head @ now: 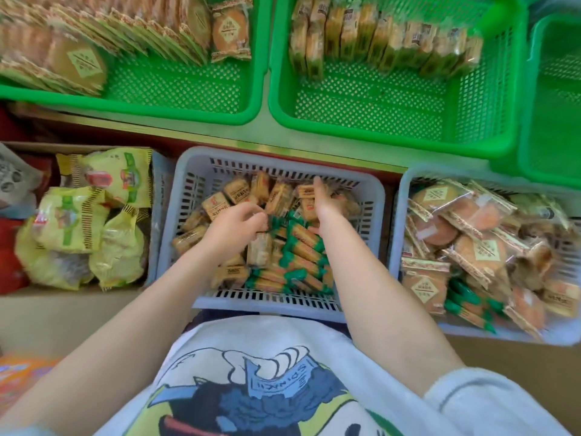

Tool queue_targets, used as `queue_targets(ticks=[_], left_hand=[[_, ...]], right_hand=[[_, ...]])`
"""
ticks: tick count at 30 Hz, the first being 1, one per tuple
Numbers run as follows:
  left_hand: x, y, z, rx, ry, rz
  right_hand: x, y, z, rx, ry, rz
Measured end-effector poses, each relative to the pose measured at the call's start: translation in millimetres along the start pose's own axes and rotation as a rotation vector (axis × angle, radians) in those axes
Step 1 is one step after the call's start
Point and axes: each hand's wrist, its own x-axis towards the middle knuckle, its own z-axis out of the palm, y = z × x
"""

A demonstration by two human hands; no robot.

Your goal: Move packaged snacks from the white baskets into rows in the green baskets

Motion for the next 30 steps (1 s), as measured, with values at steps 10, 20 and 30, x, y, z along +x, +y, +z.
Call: queue_targets(ticks=[10, 20, 30], left_hand=[[-11, -12, 7, -0.041, 0.039, 0.019], [-12, -16, 5, -0.186, 0.058, -0.012], [-28, 25, -13, -0.419, -0.047, -0.001]], right_hand=[[0, -5, -3, 0.044, -0.110, 0.116], [1, 7, 3, -0.022, -0.085, -0.018], [-85, 24, -47, 0.334, -0.471, -0.356]])
